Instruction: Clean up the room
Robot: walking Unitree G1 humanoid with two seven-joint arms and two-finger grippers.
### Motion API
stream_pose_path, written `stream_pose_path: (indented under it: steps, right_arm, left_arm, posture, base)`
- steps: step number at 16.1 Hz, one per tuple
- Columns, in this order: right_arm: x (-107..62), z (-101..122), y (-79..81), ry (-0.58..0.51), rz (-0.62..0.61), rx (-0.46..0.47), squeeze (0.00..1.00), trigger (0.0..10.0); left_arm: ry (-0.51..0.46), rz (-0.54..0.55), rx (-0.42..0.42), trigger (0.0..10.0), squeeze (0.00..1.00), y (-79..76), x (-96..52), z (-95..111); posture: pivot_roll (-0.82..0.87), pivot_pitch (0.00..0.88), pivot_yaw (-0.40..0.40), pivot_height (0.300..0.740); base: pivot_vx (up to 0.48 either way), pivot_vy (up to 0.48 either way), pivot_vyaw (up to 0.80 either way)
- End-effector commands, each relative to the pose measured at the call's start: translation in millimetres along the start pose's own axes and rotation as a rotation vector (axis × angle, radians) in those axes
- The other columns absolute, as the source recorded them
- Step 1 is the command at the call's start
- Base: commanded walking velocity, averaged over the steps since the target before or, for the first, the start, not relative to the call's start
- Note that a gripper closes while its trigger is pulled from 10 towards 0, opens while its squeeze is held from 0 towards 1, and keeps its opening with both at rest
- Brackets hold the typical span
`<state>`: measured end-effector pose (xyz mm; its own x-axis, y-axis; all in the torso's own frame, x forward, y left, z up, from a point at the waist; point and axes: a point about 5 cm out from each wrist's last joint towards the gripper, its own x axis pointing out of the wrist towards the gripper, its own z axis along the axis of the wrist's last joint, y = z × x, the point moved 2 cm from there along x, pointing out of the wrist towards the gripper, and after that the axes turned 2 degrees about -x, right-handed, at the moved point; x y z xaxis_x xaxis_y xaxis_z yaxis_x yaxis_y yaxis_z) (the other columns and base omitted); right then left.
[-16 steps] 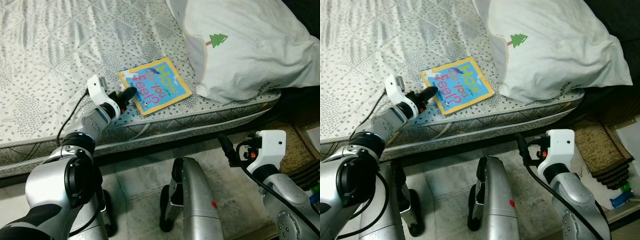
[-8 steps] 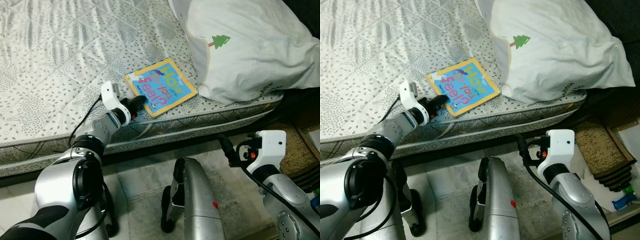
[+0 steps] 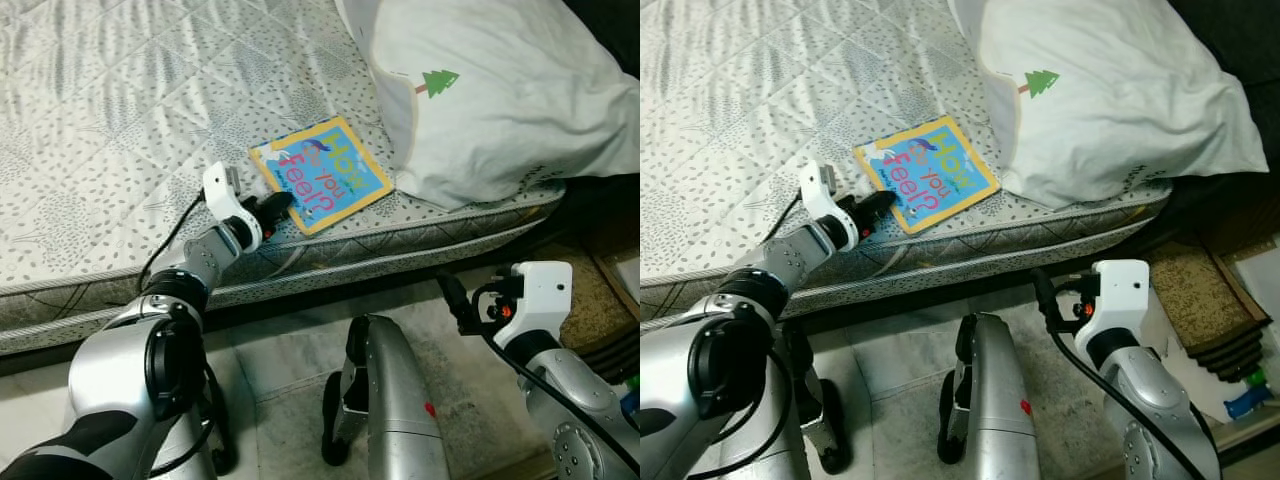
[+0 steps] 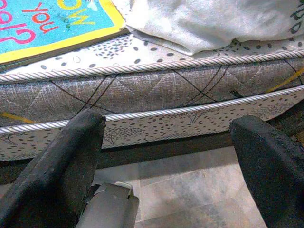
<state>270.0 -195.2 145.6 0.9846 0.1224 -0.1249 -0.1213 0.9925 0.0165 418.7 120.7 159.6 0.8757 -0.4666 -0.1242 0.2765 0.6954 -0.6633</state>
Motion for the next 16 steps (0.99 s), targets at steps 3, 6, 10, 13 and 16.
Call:
stream_pose_path:
  steps: [3,6,10,13,16]
  right_arm:
    - [-1.6,-5.4,-4.0,0.018,-0.019,-0.003,0.0,10.0]
    - [0.1,-5.6,-1.8,0.015,-0.013,0.001,0.0,10.0]
    - [4.2,-4.9,0.1,0.009,-0.005,0.003,0.0,10.0]
    - [5.7,-4.4,-0.4,0.006,-0.004,0.002,0.0,10.0]
    - [8.2,-4.8,1.2,0.002,0.002,0.002,0.0,10.0]
  left_arm:
    - [0.065,0.077,0.022,0.0,0.0,20.9,-9.5,-10.0]
    - [0.111,0.064,0.049,0.0,0.0,25.1,-13.2,-15.3]
    - [0.217,0.004,0.089,0.0,0.0,26.1,-17.0,-30.4]
    - [0.247,-0.028,0.093,0.0,0.0,24.6,-17.9,-34.7]
    - [0.255,-0.051,0.096,0.0,0.0,25.3,-20.5,-31.5]
  posture:
    - [-0.3,0.335,-0.145,0.533]
    - [-0.29,0.331,-0.144,0.533]
    - [-0.28,0.322,-0.145,0.533]
    - [-0.28,0.318,-0.146,0.533]
    - [-0.27,0.311,-0.147,0.533]
  base:
    - [0.0,0.0,0.0]
    - [0.0,0.0,0.0]
    - [0.0,0.0,0.0]
    - [0.0,0.0,0.0]
    - [0.0,0.0,0.0]
